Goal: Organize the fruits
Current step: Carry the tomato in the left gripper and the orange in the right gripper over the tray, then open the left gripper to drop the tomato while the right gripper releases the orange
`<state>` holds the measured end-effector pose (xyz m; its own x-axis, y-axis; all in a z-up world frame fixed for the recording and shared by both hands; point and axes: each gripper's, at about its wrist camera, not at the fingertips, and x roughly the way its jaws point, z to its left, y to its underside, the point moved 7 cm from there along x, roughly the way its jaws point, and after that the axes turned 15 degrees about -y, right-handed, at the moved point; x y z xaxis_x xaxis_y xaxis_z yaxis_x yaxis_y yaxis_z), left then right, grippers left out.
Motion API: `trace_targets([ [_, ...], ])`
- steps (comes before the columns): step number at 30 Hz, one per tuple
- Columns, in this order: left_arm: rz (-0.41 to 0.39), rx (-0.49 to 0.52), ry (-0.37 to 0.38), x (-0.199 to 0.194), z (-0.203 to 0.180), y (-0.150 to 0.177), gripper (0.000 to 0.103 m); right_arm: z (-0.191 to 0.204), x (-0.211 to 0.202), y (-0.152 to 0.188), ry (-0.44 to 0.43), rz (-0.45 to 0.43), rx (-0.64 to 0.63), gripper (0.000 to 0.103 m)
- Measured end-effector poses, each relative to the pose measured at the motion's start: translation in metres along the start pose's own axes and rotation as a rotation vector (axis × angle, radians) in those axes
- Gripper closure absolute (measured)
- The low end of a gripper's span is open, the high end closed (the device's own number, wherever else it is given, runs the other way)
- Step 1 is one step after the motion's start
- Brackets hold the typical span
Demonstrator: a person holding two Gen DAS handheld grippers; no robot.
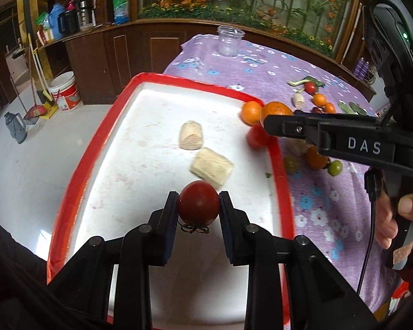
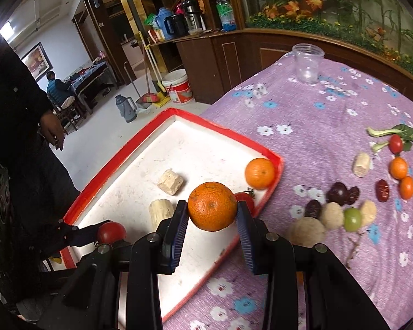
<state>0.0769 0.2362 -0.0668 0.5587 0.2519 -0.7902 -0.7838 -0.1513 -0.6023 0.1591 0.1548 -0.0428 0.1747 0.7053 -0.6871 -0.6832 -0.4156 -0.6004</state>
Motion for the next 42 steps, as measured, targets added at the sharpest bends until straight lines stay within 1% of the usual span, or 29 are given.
trace_targets([
  [8, 0.041, -0.030, -0.019, 0.021, 0.014, 0.002, 0.077, 0.007, 0.029, 0.004, -0.017, 0.039, 0.001, 0.067],
  [16, 0.049, -0.023, -0.025, 0.027, 0.014, 0.002, 0.077, 0.006, 0.046, 0.007, -0.013, 0.061, 0.013, 0.067],
  [26, 0.037, -0.010, -0.049, 0.029, 0.013, 0.001, 0.077, -0.001, 0.056, 0.015, -0.002, 0.087, 0.028, 0.067],
  [37, 0.044, 0.000, -0.066, 0.028, 0.010, 0.001, 0.076, -0.002, 0.052, 0.017, -0.001, 0.088, 0.035, 0.064],
  [38, 0.044, 0.000, -0.067, 0.027, 0.010, 0.001, 0.073, -0.002, 0.051, 0.017, -0.001, 0.089, 0.036, 0.064],
  [39, 0.045, -0.003, -0.069, 0.027, 0.010, 0.001, 0.059, -0.002, 0.050, 0.017, -0.001, 0.086, 0.036, 0.063],
  [40, 0.039, -0.009, -0.072, 0.026, 0.010, 0.001, 0.047, -0.002, 0.047, 0.016, -0.004, 0.080, 0.035, 0.062],
  [42, 0.019, -0.014, -0.075, 0.022, 0.010, 0.000, 0.046, 0.000, 0.044, 0.015, -0.007, 0.071, 0.032, 0.059],
])
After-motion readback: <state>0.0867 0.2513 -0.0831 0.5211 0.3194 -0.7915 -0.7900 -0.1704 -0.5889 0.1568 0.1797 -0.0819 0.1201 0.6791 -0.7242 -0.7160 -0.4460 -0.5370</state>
